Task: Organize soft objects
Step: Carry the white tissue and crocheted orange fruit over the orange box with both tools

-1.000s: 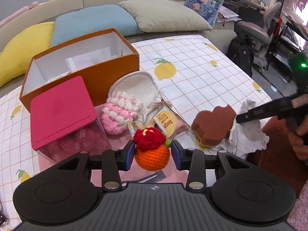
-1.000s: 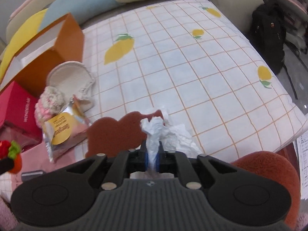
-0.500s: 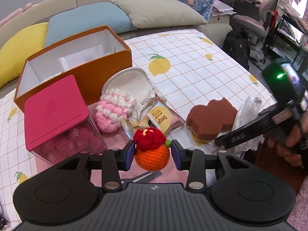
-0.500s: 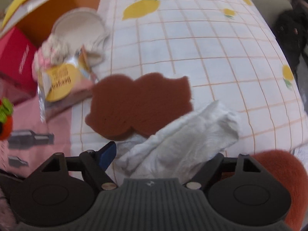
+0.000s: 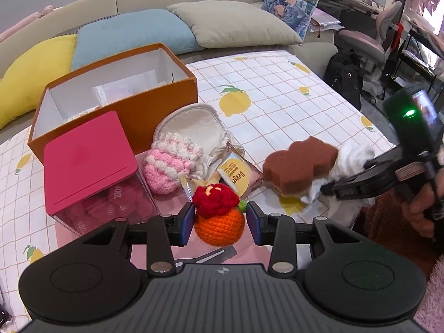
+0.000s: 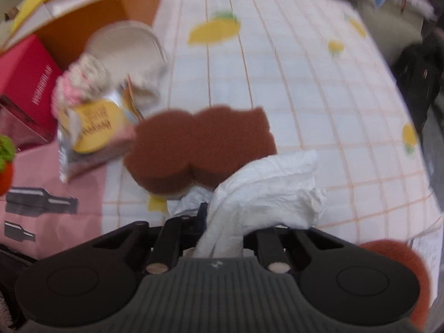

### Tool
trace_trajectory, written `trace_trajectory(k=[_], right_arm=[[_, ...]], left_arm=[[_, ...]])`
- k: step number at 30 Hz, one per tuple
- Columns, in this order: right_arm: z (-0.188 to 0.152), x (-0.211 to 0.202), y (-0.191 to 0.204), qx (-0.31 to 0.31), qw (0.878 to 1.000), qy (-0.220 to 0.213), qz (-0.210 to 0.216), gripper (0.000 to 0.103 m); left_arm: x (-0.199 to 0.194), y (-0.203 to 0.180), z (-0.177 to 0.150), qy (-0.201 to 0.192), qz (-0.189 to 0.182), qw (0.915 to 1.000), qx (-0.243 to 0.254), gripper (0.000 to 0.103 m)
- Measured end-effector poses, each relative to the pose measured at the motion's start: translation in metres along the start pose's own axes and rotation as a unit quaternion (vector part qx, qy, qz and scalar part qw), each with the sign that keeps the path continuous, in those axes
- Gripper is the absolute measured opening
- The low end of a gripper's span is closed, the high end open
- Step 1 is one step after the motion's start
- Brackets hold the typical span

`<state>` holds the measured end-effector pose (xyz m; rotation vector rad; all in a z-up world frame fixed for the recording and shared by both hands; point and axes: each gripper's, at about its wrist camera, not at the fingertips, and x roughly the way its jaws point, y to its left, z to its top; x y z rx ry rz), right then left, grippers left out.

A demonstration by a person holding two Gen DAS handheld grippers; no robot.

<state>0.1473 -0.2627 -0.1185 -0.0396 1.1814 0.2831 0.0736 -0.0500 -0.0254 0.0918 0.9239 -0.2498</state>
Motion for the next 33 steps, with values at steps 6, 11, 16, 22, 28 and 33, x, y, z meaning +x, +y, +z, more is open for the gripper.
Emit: trace_trajectory(k=[6, 11, 16, 22, 28, 33], right_arm=[[0.011, -0.056, 0.012, -0.03, 0.997, -0.069, 0.015, 0.011], [0.019, -0.085, 0.022, -0.047, 0.993, -0.101, 0.033, 0.011], [0.029, -0.108, 0.037, -0.064, 0.988, -0.13, 0.045, 0.011], [0.039, -0.132, 0.051, -0.078, 0.982, -0.157, 0.072, 0.011], [0.055, -0.149, 0.068, -0.101, 0.972, -0.187, 0.097, 0.011], [0.074, -0.155, 0.086, -0.131, 0.964, -0.204, 0.109, 0.011]], left_arm=[[-0.006, 0.008, 0.0, -0.011, 0.003, 0.9998, -0.017, 0.046], [-0.017, 0.012, 0.003, -0.029, 0.003, 0.9993, -0.022, 0.046], [-0.031, 0.021, 0.008, -0.053, 0.013, 0.998, -0.032, 0.046], [-0.041, 0.035, 0.01, -0.07, 0.026, 0.9959, -0.051, 0.046], [-0.053, 0.051, 0.02, -0.093, 0.041, 0.9932, -0.056, 0.046], [-0.059, 0.066, 0.038, -0.117, 0.051, 0.9901, -0.059, 0.046]])
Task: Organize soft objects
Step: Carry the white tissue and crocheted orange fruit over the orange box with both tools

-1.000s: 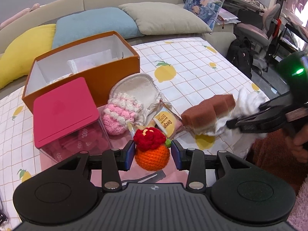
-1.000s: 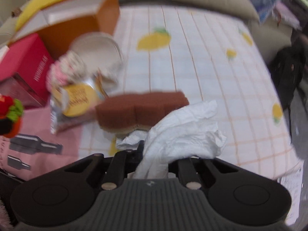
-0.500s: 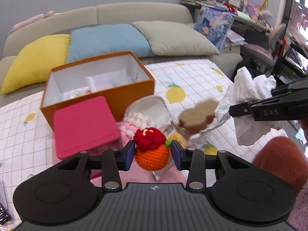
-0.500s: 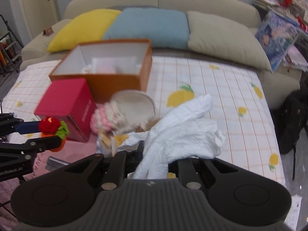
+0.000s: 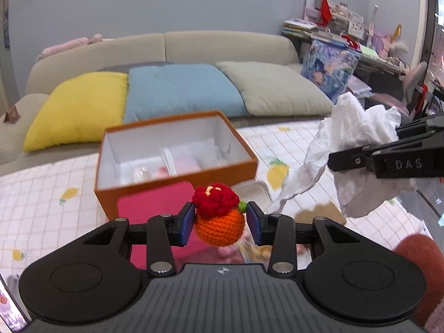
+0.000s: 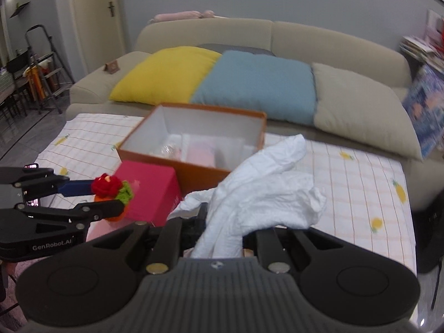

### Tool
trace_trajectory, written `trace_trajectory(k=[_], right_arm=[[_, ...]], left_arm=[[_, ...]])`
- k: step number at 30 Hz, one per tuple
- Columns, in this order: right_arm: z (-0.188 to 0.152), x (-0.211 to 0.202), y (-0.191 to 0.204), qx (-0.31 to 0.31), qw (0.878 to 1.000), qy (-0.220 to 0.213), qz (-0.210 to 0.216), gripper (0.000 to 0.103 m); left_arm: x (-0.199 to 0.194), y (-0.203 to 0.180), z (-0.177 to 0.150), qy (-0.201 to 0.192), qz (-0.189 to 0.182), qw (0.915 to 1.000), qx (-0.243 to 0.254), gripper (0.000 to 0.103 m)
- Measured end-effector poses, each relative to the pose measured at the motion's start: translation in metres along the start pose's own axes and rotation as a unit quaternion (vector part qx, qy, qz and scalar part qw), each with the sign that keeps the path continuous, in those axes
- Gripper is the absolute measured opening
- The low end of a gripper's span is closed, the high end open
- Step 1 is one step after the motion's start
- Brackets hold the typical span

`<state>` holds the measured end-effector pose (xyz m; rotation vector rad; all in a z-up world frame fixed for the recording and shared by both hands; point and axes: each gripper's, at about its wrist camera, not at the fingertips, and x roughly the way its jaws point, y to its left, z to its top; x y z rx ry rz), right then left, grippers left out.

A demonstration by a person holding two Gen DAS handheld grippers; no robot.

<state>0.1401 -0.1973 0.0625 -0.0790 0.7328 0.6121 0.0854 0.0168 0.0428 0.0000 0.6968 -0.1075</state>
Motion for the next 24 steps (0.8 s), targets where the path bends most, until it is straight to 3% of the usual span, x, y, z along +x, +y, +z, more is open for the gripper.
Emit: trace_trajectory(k=[12, 24], right_arm=[[0.069, 0.051, 0.009, -0.079, 0.997, -0.006, -0.006, 0.011], [0.106, 0.174, 0.006, -0.174, 0.982, 0.051, -0.059, 0.012]], left_arm=[[0.028, 0.029, 0.042, -0.018, 0.034, 0.9992, 0.013, 0.046], [0.094, 0.059, 0.062, 0.022, 0.062, 0.9978, 0.008, 0.046]])
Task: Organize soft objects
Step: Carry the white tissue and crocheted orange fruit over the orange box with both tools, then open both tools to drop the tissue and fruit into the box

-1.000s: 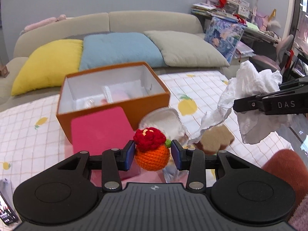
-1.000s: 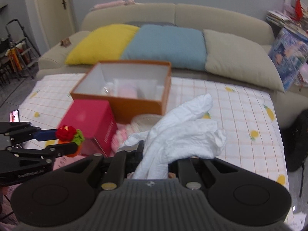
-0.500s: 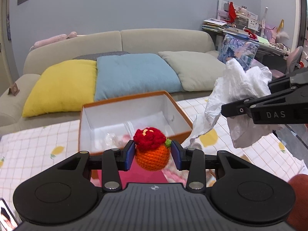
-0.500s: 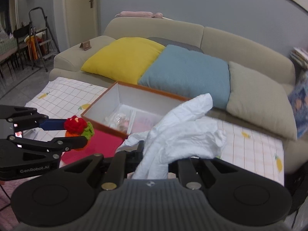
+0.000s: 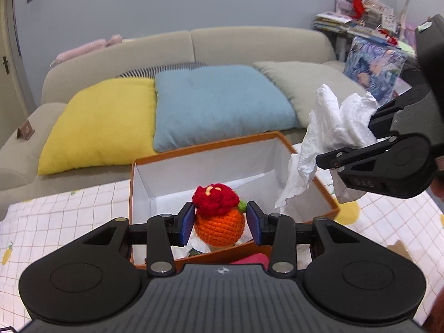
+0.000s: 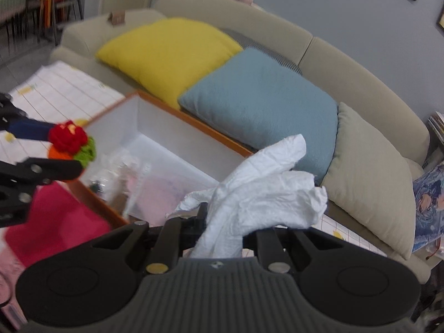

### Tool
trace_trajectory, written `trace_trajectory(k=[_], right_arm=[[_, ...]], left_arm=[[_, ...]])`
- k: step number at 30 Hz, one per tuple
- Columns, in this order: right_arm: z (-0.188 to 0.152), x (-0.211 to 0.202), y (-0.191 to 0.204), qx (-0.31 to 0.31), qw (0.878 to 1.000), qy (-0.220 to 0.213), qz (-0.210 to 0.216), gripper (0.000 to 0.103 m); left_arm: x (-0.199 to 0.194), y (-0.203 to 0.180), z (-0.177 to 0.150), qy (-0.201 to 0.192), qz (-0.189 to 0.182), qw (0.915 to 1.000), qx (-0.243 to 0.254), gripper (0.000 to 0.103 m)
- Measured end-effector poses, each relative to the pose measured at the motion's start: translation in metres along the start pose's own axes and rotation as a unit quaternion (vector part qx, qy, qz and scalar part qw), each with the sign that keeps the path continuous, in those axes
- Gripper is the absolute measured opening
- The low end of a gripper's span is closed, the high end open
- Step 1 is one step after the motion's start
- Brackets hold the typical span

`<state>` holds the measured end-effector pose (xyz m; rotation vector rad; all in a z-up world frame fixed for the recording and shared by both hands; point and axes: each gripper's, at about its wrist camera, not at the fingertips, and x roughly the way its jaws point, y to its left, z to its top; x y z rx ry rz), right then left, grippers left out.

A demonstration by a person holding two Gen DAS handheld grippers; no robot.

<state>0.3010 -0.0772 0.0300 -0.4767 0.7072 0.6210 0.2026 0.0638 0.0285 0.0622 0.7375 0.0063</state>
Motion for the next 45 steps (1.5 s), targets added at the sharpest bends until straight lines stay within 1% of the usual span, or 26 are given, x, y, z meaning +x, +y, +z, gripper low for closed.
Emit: trace_trajectory(k=[4, 8, 10, 13, 17, 18, 19, 20, 22, 24, 26, 27, 29, 32, 35, 36, 37, 39, 41, 45], right_arm=[[0.004, 0.041, 0.004, -0.018, 0.999, 0.034, -0.005, 0.012], [0.007, 0.076, 0.005, 0.009, 0.998, 0.069, 0.005, 0.012], [0.005, 0.089, 0.009, 0.012, 0.996, 0.083, 0.011, 0.013], [-0.001, 0.106, 0.02, -0.001, 0.994, 0.109, 0.016, 0.014], [-0.007, 0.117, 0.028, -0.008, 0.991, 0.132, 0.023, 0.019], [-0.007, 0.118, 0.025, -0.001, 0.991, 0.133, 0.023, 0.019], [-0.006, 0.117, 0.022, 0.007, 0.991, 0.134, 0.023, 0.025], [-0.004, 0.116, 0.019, 0.016, 0.991, 0.132, 0.024, 0.034], [-0.001, 0.108, 0.012, 0.029, 0.992, 0.12, 0.025, 0.042], [0.003, 0.099, 0.005, 0.04, 0.992, 0.113, 0.025, 0.045], [0.006, 0.094, 0.0, 0.056, 0.992, 0.108, 0.023, 0.055], [0.008, 0.088, -0.003, 0.064, 0.992, 0.101, 0.024, 0.058], [0.011, 0.077, -0.009, 0.079, 0.993, 0.086, 0.025, 0.069], [0.012, 0.066, -0.012, 0.094, 0.992, 0.075, 0.028, 0.071], [0.011, 0.063, -0.01, 0.093, 0.993, 0.071, 0.024, 0.074], [0.01, 0.061, -0.009, 0.092, 0.993, 0.069, 0.023, 0.075], [0.009, 0.059, -0.008, 0.091, 0.993, 0.067, 0.022, 0.076], [0.005, 0.055, -0.008, 0.091, 0.993, 0.065, 0.021, 0.076], [0.001, 0.051, -0.006, 0.091, 0.994, 0.064, 0.021, 0.077], [-0.007, 0.039, -0.004, 0.092, 0.994, 0.052, 0.019, 0.079]], left_arm=[[0.019, 0.008, 0.0, 0.018, 0.005, 0.9998, -0.011, 0.046], [0.032, 0.013, -0.001, 0.031, 0.006, 0.9994, -0.016, 0.046], [0.038, 0.015, -0.002, 0.039, 0.01, 0.9991, -0.015, 0.046], [0.047, 0.018, -0.003, 0.052, 0.011, 0.9984, -0.019, 0.046], [0.056, 0.022, -0.004, 0.065, 0.01, 0.9975, -0.025, 0.046], [0.058, 0.023, -0.005, 0.068, 0.009, 0.9973, -0.026, 0.046], [0.059, 0.023, -0.005, 0.07, 0.008, 0.9972, -0.026, 0.046], [0.061, 0.024, -0.005, 0.071, 0.007, 0.9971, -0.027, 0.046], [0.064, 0.025, -0.004, 0.075, 0.008, 0.9968, -0.027, 0.046], [0.067, 0.025, -0.003, 0.077, 0.008, 0.9965, -0.03, 0.046], [0.07, 0.026, -0.002, 0.082, 0.009, 0.996, -0.034, 0.046], [0.072, 0.026, -0.002, 0.085, 0.01, 0.9956, -0.037, 0.046], [0.074, 0.027, -0.001, 0.087, 0.015, 0.9953, -0.041, 0.046], [0.079, 0.027, -0.002, 0.094, 0.013, 0.9946, -0.042, 0.046], [0.081, 0.028, -0.002, 0.102, 0.014, 0.9936, -0.045, 0.047], [0.08, 0.028, -0.002, 0.102, 0.014, 0.9936, -0.047, 0.05], [0.078, 0.028, -0.002, 0.1, 0.014, 0.9937, -0.05, 0.059], [0.072, 0.03, -0.002, 0.092, 0.01, 0.994, -0.059, 0.068], [0.064, 0.03, -0.001, 0.085, 0.004, 0.9943, -0.064, 0.069], [0.046, 0.025, 0.001, 0.066, 0.003, 0.9962, -0.057, 0.07]])
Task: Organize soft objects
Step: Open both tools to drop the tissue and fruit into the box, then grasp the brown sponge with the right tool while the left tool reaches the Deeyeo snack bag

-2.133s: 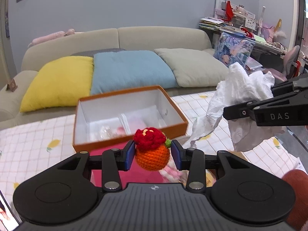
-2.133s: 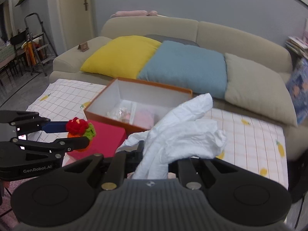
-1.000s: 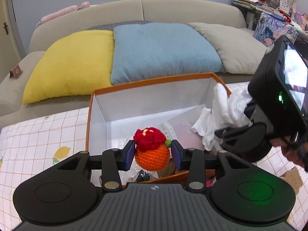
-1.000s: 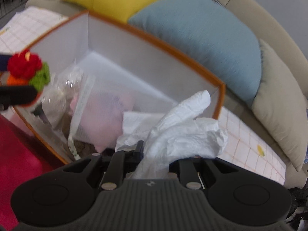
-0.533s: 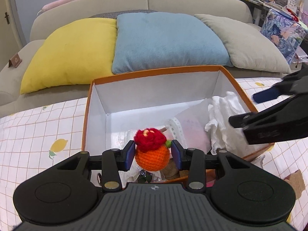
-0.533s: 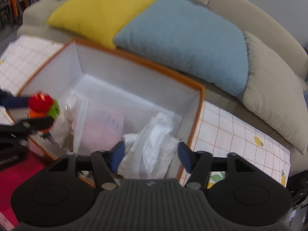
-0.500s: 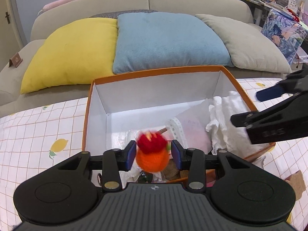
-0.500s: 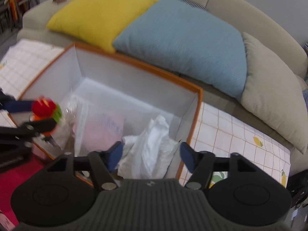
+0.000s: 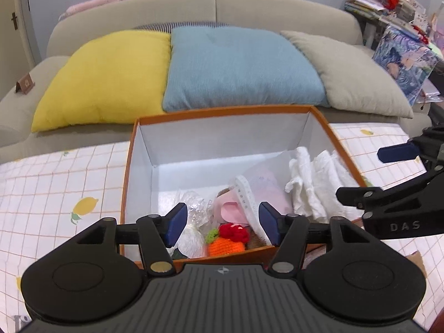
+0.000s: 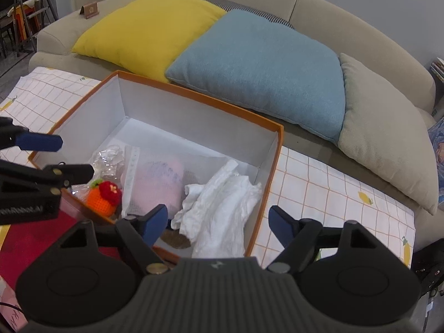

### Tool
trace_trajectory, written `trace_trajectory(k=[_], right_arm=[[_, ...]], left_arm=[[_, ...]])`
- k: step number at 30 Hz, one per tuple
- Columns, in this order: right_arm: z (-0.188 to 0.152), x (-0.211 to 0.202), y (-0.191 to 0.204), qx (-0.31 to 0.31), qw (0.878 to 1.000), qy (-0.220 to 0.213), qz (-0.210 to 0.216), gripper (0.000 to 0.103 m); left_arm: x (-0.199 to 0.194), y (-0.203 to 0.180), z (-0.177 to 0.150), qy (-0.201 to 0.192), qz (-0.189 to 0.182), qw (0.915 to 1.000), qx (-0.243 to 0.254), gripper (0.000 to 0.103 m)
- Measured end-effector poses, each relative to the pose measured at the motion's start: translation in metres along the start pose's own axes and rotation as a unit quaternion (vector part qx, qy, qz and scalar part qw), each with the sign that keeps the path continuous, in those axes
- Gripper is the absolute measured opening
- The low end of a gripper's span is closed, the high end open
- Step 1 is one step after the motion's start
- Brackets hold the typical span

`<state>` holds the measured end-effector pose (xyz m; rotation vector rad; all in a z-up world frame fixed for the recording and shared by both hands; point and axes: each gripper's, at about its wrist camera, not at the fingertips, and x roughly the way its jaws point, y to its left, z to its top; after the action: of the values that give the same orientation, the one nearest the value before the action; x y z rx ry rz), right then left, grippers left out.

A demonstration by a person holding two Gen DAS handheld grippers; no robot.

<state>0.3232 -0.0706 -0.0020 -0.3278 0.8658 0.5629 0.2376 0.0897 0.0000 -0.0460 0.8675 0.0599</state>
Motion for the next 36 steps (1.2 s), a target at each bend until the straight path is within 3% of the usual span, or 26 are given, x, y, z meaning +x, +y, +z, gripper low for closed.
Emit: trace_trajectory(k=[10, 18, 26, 36], right_arm=[[-0.041, -0.059, -0.001, 0.044, 0.997, -0.054, 0.015, 0.081], [-0.102, -0.104, -0.003, 0.092, 0.99, -0.107, -0.014, 0.083], [-0.17, -0.114, -0.003, 0.163, 0.98, -0.101, -0.048, 0.083], [-0.234, -0.1, 0.001, 0.198, 0.975, -0.044, -0.087, 0.083]], left_arm=[[-0.068, -0.024, -0.022, -0.094, -0.03, 0.9948, 0.023, 0.07], [-0.106, -0.047, -0.06, -0.137, -0.067, 0.9873, 0.044, 0.07], [-0.108, -0.064, -0.105, -0.129, -0.086, 0.9865, 0.053, 0.07], [-0.09, -0.084, -0.146, -0.062, -0.121, 0.9881, 0.073, 0.07]])
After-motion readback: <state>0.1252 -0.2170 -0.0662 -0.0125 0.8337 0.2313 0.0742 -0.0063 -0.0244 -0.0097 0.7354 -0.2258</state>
